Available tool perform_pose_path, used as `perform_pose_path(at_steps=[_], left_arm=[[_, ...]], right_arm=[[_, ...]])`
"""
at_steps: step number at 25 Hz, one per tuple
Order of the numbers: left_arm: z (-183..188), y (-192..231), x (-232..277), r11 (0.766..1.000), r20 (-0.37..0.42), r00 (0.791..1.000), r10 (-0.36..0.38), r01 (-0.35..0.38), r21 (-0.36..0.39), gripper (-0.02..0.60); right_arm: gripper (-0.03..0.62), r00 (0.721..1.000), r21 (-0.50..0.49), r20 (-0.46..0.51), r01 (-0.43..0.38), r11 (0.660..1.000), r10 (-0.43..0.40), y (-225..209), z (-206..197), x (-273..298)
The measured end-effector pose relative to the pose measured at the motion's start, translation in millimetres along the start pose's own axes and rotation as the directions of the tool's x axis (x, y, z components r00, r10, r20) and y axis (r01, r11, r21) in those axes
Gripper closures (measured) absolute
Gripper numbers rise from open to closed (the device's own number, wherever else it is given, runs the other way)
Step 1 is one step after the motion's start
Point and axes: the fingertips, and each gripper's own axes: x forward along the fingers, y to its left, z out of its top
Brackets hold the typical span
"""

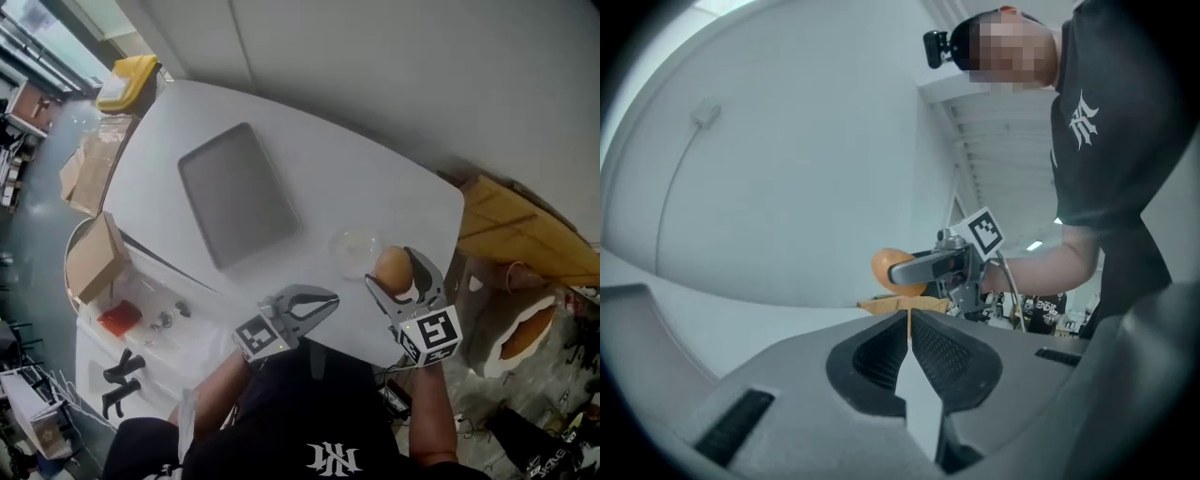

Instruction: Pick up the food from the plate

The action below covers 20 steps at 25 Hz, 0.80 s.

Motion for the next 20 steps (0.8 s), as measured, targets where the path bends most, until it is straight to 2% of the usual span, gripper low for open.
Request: perform_pose_path(at_steps=[4,8,14,16,20], left_arm=[[65.0,-35.7,6.1,0.995,0.038,0.999,0.004,-0.007,0.097,0.575],[110.8,-89.8,9.0,0.986,0.082,0.996,0.019,-0.033,0.165,0.575],[146.7,-177.2,11.5,0.981,0.08,0.996,0.049,-0.063,0.186,0.575],[157.9,-205.1,6.2,0.976,0.107,0.992,0.061,-0.081,0.201,0.575],[176.5,-257.3,-4.0,0.972,0.173,0.985,0.022,-0.062,0.228,0.575]], right_arm=[[0.227,0.985,0.019,0.17,0.018,1.0,-0.021,5.6,66.3,-94.9],[0.227,0.956,0.001,0.293,-0.002,1.0,0.002,25.3,90.2,-187.5],[0.227,0.886,0.043,0.463,-0.036,0.998,0.012,49.7,80.1,-313.2],[0.227,0.873,0.047,0.487,-0.044,0.998,0.016,57.6,67.6,-344.3],[0.227,0.857,0.109,0.516,-0.069,0.992,0.003,72.7,40.8,-393.1]])
